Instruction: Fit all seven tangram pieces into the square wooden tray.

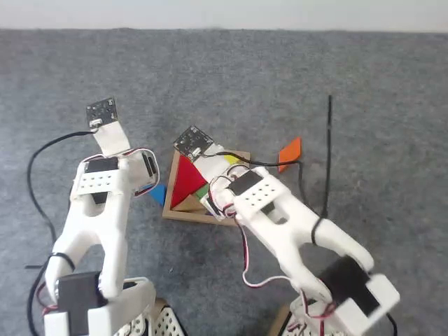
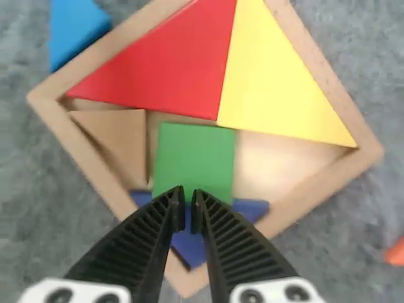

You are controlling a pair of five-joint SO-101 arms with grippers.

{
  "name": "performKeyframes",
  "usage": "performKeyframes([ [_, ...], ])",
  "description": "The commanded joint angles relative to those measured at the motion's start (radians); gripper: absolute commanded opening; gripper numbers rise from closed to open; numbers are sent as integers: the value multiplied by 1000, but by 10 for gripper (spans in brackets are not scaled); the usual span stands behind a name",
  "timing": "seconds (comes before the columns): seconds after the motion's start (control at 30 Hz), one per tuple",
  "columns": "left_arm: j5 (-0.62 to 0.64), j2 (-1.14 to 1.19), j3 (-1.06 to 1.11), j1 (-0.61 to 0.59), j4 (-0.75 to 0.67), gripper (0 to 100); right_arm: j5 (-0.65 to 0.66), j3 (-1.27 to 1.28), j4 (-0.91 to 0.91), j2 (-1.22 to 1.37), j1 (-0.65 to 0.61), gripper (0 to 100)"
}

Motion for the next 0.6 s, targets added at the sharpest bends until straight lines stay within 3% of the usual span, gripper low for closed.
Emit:
performKeyframes([
  [0.0,-9,-41,-7,-6,-2,126,-12,-8,-61,41,-8,26],
  [0.2,-9,-41,-5,-6,-2,126,-6,-6,-41,10,-41,26],
  [0.4,-9,-41,-5,-6,-2,126,-6,20,62,-222,-16,26],
  [0.57,-9,-41,-5,-6,-2,126,-6,100,-65,-266,61,28],
])
